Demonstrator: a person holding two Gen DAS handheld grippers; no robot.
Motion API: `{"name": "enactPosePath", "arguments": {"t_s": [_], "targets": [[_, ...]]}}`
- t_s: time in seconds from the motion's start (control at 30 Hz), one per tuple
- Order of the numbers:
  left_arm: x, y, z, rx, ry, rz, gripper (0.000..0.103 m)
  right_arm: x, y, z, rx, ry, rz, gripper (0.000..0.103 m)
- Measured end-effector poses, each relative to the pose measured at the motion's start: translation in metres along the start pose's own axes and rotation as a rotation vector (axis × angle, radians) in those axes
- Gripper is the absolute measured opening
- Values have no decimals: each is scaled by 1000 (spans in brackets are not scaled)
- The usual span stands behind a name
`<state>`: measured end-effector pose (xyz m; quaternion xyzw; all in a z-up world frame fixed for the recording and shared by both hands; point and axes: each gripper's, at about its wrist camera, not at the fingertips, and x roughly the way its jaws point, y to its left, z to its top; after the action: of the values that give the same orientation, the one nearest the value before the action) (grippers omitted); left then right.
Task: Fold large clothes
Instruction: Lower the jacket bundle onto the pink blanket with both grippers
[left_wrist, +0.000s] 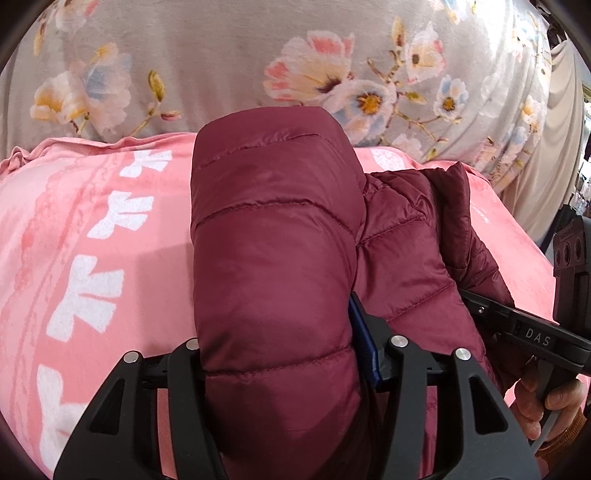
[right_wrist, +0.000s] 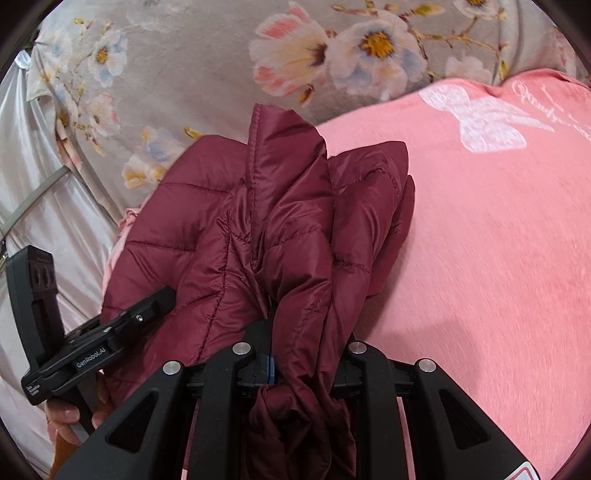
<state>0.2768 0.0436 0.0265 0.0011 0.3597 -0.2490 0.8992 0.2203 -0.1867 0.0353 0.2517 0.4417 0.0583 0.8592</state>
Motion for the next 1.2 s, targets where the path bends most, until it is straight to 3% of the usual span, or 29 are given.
{"name": "enactPosePath", "arguments": {"t_s": [0.33, 0.5, 0.63, 0.7, 0.77, 0.9, 1.03, 1.2], "targets": [[15, 10, -13, -73, 37, 60, 66, -7, -12, 0, 36, 24, -9, 37], [-17, 16, -10, -127, 11, 102, 67, -62, -7, 10, 15, -109, -91, 41], [-56, 8, 11, -84, -69, 218, 67, -70, 27, 38, -51, -136, -150, 14], [-62, -2, 32, -80, -85, 273, 67, -58, 41, 49, -78, -130, -162, 12], [-57, -8, 48, -78, -83, 277, 67, -38, 54, 58, -115, -119, -218, 10], [-19, -24, 71, -27, -51, 390, 67, 0, 51, 64, -136, -88, -340, 9], [17, -18, 68, -45, 30, 430, 67, 28, 25, 57, -85, -27, -377, 9], [37, -4, 54, -89, 69, 410, 69, 45, 0, 44, -43, 4, -352, 5]]}}
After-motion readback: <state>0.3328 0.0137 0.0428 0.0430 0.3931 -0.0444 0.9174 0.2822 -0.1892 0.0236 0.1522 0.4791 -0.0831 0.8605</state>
